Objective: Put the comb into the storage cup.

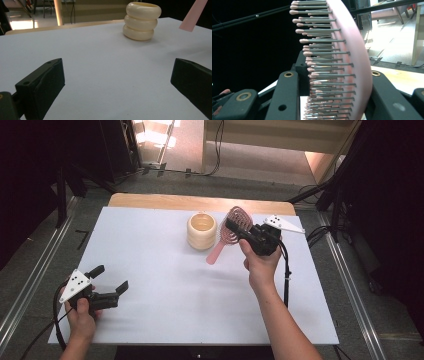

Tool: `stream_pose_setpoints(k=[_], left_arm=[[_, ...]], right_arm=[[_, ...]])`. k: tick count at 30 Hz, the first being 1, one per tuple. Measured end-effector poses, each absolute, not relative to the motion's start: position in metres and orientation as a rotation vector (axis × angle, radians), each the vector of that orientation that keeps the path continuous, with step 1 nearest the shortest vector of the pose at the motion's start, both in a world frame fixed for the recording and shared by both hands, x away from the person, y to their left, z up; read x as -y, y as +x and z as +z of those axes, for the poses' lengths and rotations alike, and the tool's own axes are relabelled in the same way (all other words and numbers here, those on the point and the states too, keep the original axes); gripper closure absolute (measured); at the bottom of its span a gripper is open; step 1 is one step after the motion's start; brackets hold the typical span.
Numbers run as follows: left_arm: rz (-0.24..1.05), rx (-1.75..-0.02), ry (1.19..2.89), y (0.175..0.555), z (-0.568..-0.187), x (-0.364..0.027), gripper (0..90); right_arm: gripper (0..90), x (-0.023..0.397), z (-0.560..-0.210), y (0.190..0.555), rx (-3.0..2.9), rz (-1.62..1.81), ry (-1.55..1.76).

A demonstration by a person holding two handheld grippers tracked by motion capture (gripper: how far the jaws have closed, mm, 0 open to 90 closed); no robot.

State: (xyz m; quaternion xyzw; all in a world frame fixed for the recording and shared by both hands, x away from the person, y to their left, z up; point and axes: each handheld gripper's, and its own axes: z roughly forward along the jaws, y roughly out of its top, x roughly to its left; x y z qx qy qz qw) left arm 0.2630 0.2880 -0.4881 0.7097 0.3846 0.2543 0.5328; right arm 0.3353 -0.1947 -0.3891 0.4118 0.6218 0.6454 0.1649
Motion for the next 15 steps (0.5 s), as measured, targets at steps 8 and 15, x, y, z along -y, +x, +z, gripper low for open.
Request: stream_pose_setpoints(k=[8,15], left_arm=[[0.608,-0.915,1.689,0.2626,-0.488,-0.2882,0.0],[0.602,-0.916,1.688,0.2624,-0.4881,-0.2883,0.0]], right_arm=[[61.0,0.1919,-0.3833,0.3389,-1.775,1.817,1.152],[61.0,0.1911,-0.3808,0.3417,-1.769,1.821,1.143]])
